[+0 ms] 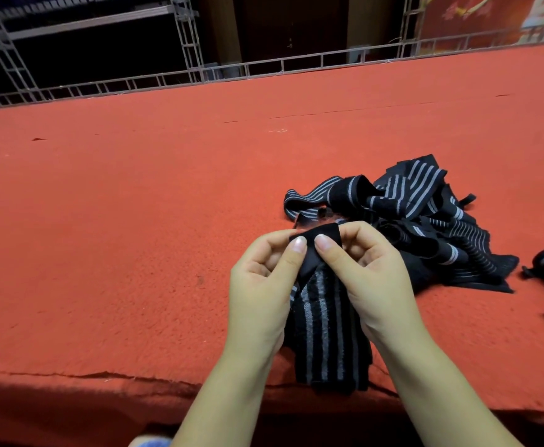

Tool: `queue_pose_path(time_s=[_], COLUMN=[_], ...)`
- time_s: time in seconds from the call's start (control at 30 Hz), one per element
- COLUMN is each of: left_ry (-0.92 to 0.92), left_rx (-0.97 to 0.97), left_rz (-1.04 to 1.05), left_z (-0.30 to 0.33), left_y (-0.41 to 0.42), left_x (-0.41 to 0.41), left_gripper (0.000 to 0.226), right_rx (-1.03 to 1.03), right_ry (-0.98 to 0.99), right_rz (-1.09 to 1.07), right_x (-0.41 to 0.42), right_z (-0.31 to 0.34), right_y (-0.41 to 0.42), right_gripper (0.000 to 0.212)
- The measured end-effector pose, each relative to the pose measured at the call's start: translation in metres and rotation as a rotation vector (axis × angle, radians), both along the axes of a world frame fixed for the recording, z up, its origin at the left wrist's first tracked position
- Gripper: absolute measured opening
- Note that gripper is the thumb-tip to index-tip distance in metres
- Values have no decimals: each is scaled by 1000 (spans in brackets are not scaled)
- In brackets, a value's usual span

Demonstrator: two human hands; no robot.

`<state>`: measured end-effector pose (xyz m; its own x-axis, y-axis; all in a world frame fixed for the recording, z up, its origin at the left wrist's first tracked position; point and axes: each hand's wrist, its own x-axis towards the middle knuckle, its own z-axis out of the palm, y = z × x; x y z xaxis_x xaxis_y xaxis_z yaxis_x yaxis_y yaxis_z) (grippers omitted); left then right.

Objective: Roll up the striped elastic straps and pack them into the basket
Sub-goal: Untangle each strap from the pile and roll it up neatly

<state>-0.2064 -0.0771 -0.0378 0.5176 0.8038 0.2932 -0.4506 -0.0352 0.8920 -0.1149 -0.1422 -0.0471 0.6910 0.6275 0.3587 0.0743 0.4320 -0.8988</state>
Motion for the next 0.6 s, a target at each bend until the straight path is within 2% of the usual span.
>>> queue_pose_path(time_s=[0.07, 0.13, 0.23, 0.3, 0.37, 0.43, 0.5, 0.6], left_ry=[-13, -28, -55, -57, 17, 145, 216, 212], left_rx=[-16, -6, 32, 105, 233, 310, 304, 283], left_rz=[-4, -21, -7, -5, -13, -70, -151, -225], left_z=[0, 4, 13, 17, 15, 9, 1, -4], left_y=[2, 5, 8, 12, 15, 16, 16, 18], left_x=[0, -1, 0, 2, 4, 3, 1, -5], left_gripper=[5, 6, 6, 9, 26, 44, 54, 69], right_rx=[-7, -61, -79, -41, 18, 71, 87, 73], right_ry=[18, -86, -181, -186, -57, 187, 350, 510], right_rz=[-24, -50, 40, 26, 47, 138, 204, 202], right_x=[1, 4, 8, 11, 12, 15, 22, 36], right_z=[-2, 0, 11, 19, 30, 44, 61, 79], right_y=[1, 0, -2, 0, 5, 10, 13, 20], right_gripper=[18, 25, 15, 17, 16, 14, 17, 26])
